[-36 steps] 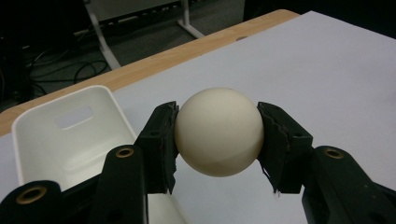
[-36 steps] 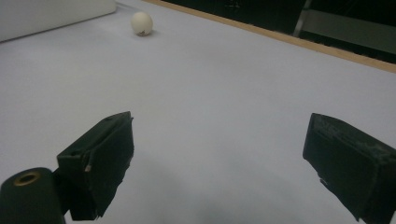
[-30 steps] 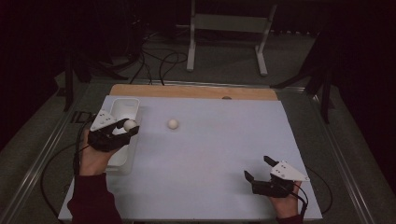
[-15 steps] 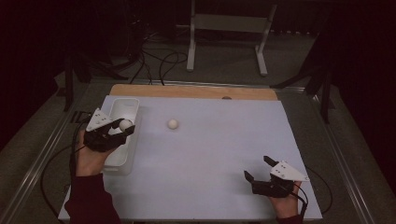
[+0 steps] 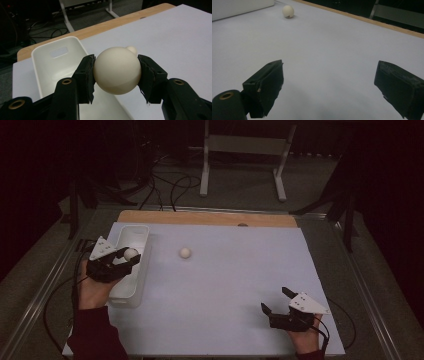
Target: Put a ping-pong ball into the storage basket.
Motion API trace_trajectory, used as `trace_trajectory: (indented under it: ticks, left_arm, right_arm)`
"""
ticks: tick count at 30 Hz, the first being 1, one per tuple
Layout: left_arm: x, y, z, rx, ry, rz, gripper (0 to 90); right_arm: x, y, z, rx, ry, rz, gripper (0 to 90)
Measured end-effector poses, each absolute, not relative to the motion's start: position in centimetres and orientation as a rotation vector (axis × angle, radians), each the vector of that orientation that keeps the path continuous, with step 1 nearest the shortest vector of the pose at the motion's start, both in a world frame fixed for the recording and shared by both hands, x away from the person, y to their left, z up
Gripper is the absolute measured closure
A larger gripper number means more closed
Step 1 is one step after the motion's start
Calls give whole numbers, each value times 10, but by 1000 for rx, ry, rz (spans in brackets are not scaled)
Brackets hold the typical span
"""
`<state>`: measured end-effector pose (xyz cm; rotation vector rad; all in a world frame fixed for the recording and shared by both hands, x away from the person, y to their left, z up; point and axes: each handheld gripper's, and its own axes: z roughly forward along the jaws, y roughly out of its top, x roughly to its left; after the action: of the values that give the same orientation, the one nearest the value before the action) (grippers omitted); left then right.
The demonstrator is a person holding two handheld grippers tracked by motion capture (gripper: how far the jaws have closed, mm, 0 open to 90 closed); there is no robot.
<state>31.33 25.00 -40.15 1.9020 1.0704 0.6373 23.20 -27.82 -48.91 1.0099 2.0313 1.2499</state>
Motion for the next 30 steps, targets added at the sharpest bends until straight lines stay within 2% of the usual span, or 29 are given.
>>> trace_trajectory:
  ticks: [13, 28, 29, 30]
  left_arm:
    - [312, 270, -405, 1850, 1149, 645, 509]
    - [313, 275, -408, 1833, 1194, 657, 504]
    - [314, 275, -408, 1825, 1213, 670, 464]
    - [314, 274, -408, 1822, 1223, 675, 373]
  right_arm:
    - [232, -277, -490, 1009, 2037, 1247, 85]
    - [232, -277, -490, 1005, 2037, 1247, 84]
    - [232, -276, -490, 1007, 2037, 1248, 84]
    - [232, -277, -490, 1005, 2037, 1247, 84]
